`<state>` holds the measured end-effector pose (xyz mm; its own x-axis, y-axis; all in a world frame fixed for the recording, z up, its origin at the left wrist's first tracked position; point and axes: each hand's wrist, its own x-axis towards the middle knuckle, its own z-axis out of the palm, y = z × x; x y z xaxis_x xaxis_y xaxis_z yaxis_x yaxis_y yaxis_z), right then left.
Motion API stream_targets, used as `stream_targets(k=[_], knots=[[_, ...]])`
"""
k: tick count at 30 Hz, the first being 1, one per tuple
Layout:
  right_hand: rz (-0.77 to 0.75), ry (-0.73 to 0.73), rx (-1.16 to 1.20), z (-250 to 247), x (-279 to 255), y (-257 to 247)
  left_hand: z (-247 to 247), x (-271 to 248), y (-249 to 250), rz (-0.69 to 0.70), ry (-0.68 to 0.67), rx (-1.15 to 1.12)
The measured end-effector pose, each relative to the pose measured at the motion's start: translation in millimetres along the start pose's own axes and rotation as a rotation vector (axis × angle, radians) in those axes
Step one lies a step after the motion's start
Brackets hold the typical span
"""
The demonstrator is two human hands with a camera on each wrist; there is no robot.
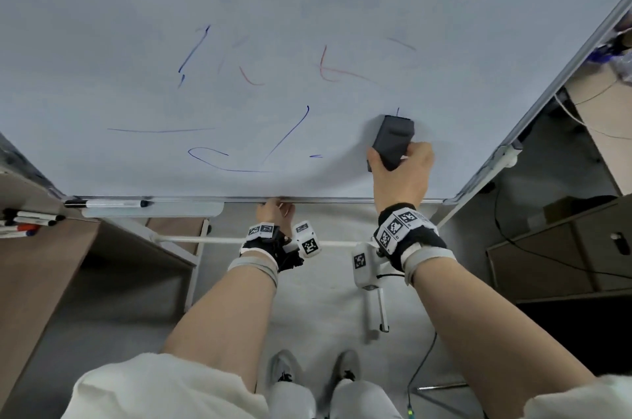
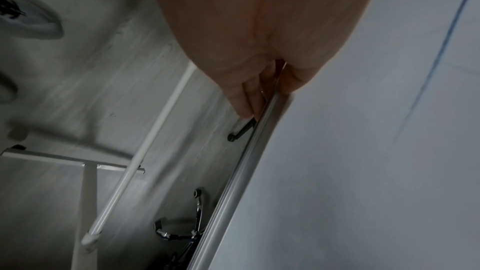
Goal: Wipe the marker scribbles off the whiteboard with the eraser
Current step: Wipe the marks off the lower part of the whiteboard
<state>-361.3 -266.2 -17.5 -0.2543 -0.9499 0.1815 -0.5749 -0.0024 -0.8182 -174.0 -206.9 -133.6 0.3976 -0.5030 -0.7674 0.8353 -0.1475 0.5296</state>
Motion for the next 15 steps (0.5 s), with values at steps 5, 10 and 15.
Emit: stream_targets(k=[5, 10, 15], knots=[[-0.303, -0.288, -0.100, 18, -8, -5, 1, 0, -3, 0.063, 0.046, 0.093], [-0.275, -0.038, 0.005, -24, 19, 2, 3, 6, -8, 0.082, 0.120, 0.426], [-0.220, 0.127, 0.051, -43, 44, 5, 10, -30, -11, 0.179, 0.188, 0.973]])
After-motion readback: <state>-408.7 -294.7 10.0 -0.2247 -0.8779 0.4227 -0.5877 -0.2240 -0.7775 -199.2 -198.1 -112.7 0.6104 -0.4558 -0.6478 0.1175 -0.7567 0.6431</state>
